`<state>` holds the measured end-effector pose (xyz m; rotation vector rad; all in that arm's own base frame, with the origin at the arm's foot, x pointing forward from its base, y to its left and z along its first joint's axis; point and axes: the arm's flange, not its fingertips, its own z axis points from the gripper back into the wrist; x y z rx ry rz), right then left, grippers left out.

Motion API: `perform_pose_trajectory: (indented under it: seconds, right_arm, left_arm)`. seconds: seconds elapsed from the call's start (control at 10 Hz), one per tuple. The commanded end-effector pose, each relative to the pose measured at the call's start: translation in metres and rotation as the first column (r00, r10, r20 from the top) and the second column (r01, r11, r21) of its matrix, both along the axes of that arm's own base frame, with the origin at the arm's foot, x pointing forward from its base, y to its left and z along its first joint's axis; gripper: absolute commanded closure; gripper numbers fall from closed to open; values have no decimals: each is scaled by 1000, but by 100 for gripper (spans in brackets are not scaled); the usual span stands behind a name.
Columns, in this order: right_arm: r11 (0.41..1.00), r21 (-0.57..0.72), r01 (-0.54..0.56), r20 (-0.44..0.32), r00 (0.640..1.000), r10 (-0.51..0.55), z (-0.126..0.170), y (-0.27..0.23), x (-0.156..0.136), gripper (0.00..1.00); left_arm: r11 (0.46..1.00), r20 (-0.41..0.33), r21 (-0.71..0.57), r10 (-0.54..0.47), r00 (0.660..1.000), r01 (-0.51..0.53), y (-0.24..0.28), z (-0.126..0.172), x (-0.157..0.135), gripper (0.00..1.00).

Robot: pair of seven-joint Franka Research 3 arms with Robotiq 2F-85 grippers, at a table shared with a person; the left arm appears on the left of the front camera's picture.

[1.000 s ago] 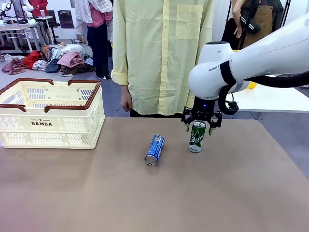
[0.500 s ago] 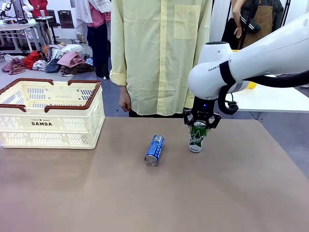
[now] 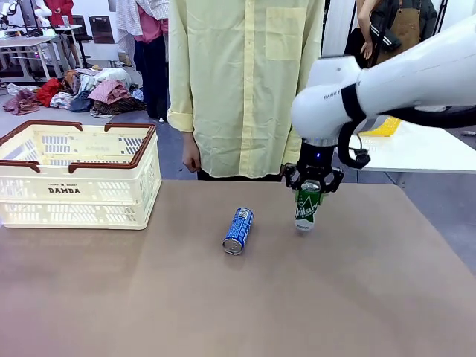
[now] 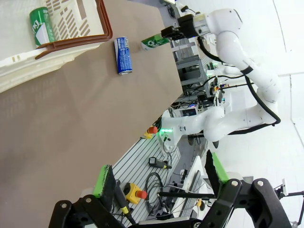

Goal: Place the drinks into the Shopping basket.
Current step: Pick up one drink and place it into the Shopping basket.

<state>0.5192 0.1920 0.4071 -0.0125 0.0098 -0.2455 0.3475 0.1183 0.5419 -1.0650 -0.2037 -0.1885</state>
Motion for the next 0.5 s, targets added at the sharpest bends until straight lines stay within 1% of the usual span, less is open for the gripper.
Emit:
perform_pose_trajectory:
  seconds: [0.0,0.1,0.2,0.3,0.4]
  right_arm:
    - [998,27,-56,-33,998,57,78,-7,-11,100]
    - [996,29,-79,-35,996,80,108,-11,-18,100]
    - [995,34,-91,-10,996,91,127,-15,-21,100]
    - [991,72,-111,17,994,110,131,-17,-22,100]
    - [992,64,-112,-3,994,113,121,-23,-21,100]
  left_arm:
    - [1000,11,-1,-11,1000,11,1,-1,-2,0]
    - [1000,11,-1,-11,1000,11,1,-1,-2,0]
    - [1000,11,-1,-11,1000,11,1,-1,-2,0]
    - [1000,11,-1,-11,1000,11,1,-1,-2,0]
    - [1000,11,-1,-11,1000,11,1,-1,-2,0]
